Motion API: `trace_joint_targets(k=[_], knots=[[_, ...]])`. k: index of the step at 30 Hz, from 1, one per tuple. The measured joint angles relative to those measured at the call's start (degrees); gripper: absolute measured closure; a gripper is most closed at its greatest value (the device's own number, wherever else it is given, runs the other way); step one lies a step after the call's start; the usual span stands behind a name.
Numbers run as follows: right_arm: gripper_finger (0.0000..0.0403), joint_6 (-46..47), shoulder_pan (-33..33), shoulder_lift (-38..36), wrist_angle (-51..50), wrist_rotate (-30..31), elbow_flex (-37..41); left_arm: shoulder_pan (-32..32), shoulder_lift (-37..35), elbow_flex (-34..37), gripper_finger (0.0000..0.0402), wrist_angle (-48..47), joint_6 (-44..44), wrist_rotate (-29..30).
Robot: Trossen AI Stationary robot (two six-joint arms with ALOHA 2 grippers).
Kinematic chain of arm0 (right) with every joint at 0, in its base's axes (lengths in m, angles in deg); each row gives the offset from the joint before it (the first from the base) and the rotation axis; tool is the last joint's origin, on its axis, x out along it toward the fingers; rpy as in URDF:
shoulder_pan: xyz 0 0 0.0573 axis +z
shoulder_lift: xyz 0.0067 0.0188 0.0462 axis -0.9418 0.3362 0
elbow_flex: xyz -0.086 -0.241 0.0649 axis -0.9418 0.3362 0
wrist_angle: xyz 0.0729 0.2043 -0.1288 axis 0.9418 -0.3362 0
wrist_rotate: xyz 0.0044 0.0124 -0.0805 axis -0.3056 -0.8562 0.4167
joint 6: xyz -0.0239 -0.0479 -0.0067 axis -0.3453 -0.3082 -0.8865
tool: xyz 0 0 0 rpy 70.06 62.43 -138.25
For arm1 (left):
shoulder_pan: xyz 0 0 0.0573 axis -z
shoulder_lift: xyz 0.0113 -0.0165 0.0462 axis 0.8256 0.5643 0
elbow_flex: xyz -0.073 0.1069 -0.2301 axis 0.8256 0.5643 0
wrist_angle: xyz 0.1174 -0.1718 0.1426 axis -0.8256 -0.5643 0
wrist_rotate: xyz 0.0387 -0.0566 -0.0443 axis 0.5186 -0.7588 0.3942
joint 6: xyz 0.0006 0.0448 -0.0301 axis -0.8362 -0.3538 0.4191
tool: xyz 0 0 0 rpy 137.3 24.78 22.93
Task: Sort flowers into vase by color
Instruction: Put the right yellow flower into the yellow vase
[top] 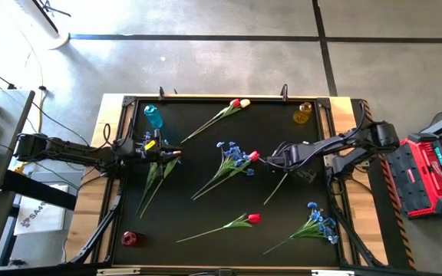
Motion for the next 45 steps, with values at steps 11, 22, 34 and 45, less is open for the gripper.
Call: trace_joint_targets(k=[11, 22, 34, 45], knots=[[0.0402, -5.6, 4.2, -0.4, -14.9, 22.7, -11.4, 0.0, 0.0, 0.0, 0.034, 0.0, 0.0, 1.1], [0.0402, -23.7, 2.3, -0.4, -15.9, 54.4, -16.2, 0.0, 1.9, 0.0, 0.034, 0.1, 2.7, 4.3], [0.0402, -24.6, -12.6, -0.5, -29.1, 70.4, -19.1, 0.0, 2.5, 0.0, 0.034, -1.1, 6.5, 5.6], [0.0402, -26.1, -25.0, -0.6, -30.4, 80.4, -19.1, 0.0, 4.1, 0.0, 0.034, -6.1, 10.9, 6.3]])
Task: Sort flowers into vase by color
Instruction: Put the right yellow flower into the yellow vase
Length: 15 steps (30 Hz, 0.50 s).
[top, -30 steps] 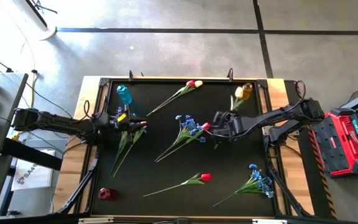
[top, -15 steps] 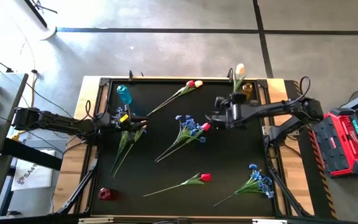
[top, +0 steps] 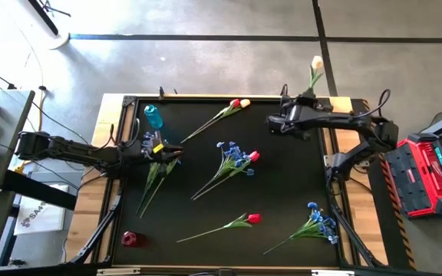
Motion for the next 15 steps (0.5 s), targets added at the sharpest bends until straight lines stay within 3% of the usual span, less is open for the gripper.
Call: trace_joint_targets(k=[15], knots=[[0.0402, 1.3, -7.4, 0.0, -2.9, 0.0, -5.2, 0.0, 4.7, 0.0, 0.034, -0.2, 1.7, 2.5]])
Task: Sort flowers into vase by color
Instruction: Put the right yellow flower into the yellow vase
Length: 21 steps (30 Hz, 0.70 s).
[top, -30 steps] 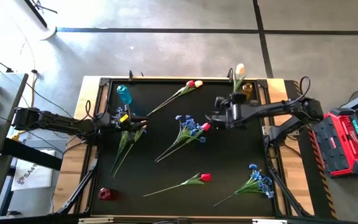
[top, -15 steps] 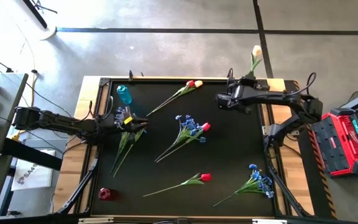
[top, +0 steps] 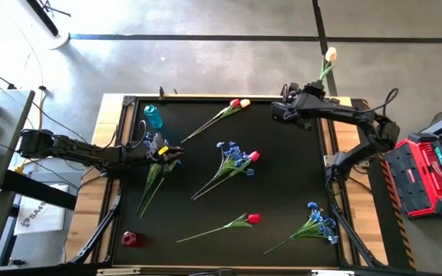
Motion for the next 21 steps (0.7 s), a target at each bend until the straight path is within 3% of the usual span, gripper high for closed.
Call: trace_joint_targets(k=[12, 21], knots=[[0.0402, -4.6, -5.0, 0.0, 0.2, 0.0, -5.9, 0.0, 0.0, 0.0, 0.034, 1.4, -1.8, 0.5], [0.0402, -4.8, -5.9, 0.0, 6.1, 0.0, -3.1, 0.0, 0.0, 0.0, 0.034, 3.9, -4.0, 0.9]])
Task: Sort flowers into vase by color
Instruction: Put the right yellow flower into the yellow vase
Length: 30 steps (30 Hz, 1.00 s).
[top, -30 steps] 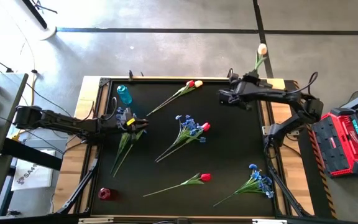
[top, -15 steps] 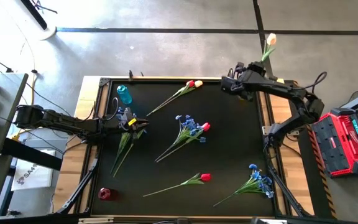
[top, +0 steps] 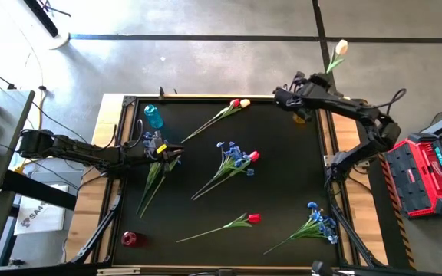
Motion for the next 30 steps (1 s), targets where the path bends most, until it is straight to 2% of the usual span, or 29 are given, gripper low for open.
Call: trace_joint_targets(k=[13, 21, 25, 30], knots=[[0.0402, -1.7, 0.5, 0.0, 3.1, -0.2, 6.0, 0.0, 0.0, 0.0, 0.034, 0.0, -0.1, 0.6], [0.0401, -2.2, 0.5, 0.0, 8.7, -3.8, 12.5, 0.0, 0.0, 0.0, 0.034, 0.3, -0.1, 2.9], [0.0386, -3.1, 0.5, 0.0, 10.3, -5.1, 14.4, 0.0, 0.0, 0.0, 0.034, 0.3, -0.5, 3.5], [0.0349, -10.4, 0.5, 0.0, 14.2, -5.4, 14.7, 0.0, 0.0, 0.0, 0.034, 0.3, -0.6, 3.5]])
